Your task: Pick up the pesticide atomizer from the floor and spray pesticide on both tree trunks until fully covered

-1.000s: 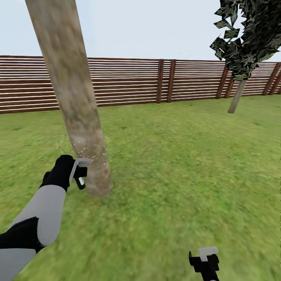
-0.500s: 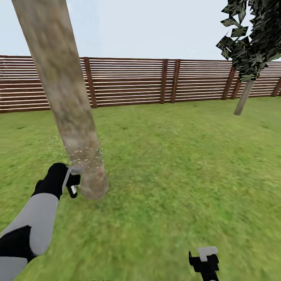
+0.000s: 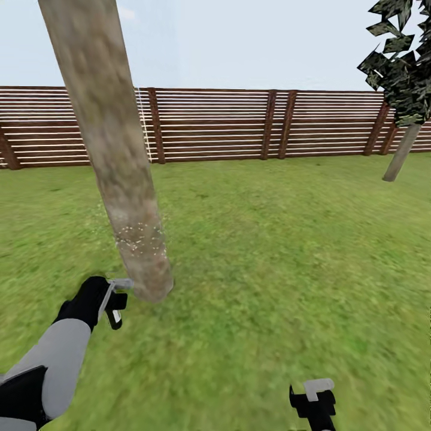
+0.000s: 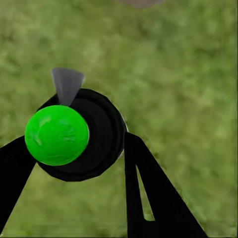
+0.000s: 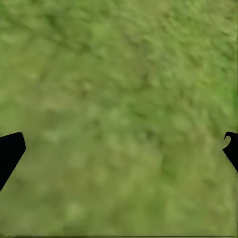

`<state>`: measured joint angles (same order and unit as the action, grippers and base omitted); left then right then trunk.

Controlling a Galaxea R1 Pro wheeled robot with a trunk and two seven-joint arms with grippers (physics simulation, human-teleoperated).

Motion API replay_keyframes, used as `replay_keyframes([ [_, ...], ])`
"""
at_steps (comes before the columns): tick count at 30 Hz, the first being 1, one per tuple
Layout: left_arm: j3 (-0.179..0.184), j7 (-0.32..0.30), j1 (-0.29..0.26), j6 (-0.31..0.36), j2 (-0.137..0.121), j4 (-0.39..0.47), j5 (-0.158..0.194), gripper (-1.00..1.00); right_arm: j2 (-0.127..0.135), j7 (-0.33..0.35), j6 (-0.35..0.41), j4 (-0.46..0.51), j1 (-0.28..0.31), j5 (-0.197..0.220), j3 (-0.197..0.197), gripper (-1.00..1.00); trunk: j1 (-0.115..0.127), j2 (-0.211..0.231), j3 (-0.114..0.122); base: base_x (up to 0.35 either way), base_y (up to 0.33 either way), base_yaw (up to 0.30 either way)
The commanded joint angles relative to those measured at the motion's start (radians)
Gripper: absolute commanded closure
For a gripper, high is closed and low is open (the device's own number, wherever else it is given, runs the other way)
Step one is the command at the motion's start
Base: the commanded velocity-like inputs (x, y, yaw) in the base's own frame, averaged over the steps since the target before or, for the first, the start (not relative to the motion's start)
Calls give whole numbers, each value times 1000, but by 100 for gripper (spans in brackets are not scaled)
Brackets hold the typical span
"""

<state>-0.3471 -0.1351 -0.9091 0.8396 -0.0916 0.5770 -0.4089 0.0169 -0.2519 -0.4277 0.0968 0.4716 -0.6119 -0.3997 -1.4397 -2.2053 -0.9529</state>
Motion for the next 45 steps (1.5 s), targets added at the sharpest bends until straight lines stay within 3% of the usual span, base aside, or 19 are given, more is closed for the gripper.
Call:
replay_keyframes([
  [1, -5, -10, 34, -25, -3, -8, -15, 100, 0, -4, -3, -2, 1, -11, -7, -100, 1, -1, -1, -255, -13, 1],
  [5, 6, -12, 163, -240, -7, -29, -20, 100, 0, 2, -2, 1, 1, -13, -5, -100, 1, -1, -1, -320, -3, 0],
  [6, 33, -46, 221, -385, -11, -31, -33, 100, -1, 14, -2, 7, 1, -21, 3, -100, 1, -1, -1, -339, 0, 0],
  [7, 87, -129, 257, -463, -22, -31, -73, 100, -1, 78, 0, 44, 1, -51, 33, -100, 1, -1, -1, -339, 0, 0],
  [9, 154, -323, 279, -562, -54, -31, -165, 100, -1, 324, 5, 171, 1, -92, 60, -100, 1, -1, -1, -323, 0, 0],
  [10, 164, -431, 282, -625, -69, -31, -211, 100, -1, 461, 7, 220, 3, -99, 64, -100, 1, -1, -1, -243, 0, 0],
  [11, 166, -484, 282, -651, -76, -31, -236, 100, -1, 518, 8, 237, 5, -101, 65, -100, 1, -1, -1, -174, 0, 0],
  [13, 169, -674, 283, -740, -89, -28, -337, 100, 1, 684, 21, 287, 23, -117, 66, -100, 1, -1, -1, -54, 0, 0],
  [16, 170, -786, 283, -808, -79, -27, -451, 100, 1, 885, 39, 365, 38, -205, 67, -100, 1, -1, -1, -11, 0, 0],
  [18, 167, -799, 283, -818, -68, -27, -499, 100, 1, 955, 41, 393, 40, -227, 67, -100, 1, -1, -1, -1, 0, 0],
  [23, 284, -802, 283, -819, -30, -31, -509, 100, -17, 1000, 40, 402, 41, -235, 74, -100, 1, -1, -1, 0, 0, 0],
  [24, 290, -803, 283, -818, -20, -31, -510, 100, -27, 1029, 40, 402, 43, -236, 108, -100, 1, -1, -1, 0, 0, 0],
  [26, 297, -804, 283, -818, -2, -31, -514, 100, -37, 1064, 40, 403, 69, -233, 232, -100, 1, -1, -1, 0, 0, 0],
  [27, 297, -805, 283, -817, 3, -31, -519, 100, -38, 1069, 40, 403, 75, -233, 248, -100, 1, -1, -1, 0, 0, 0],
  [28, 298, -805, 283, -817, 9, -31, -529, 100, -43, 1073, 40, 403, 80, -232, 258, 100, 1, -1, -1, 0, 0, 0],
  [32, 298, -805, 283, -816, 57, -31, -576, 100, -77, 1077, 40, 414, 87, -233, 266, 100, 1, -1, -1, 0, 0, 0],
  [35, 297, -804, 283, -816, 90, -31, -617, 100, -100, 1154, 40, 437, 89, -235, 268, 100, 1, -1, -1, 0, 0, 0],
  [40, 341, -798, 282, -812, 134, -29, -625, 100, -122, 1179, 40, 461, 90, -234, 268, 100, 1, -1, -1, 0, 0, 0],
  [45, 348, -793, 282, -809, 160, -25, -626, 100, -137, 1180, 40, 462, 90, -233, 268, 100, 1, -1, -1, 0, 0, 0],
])
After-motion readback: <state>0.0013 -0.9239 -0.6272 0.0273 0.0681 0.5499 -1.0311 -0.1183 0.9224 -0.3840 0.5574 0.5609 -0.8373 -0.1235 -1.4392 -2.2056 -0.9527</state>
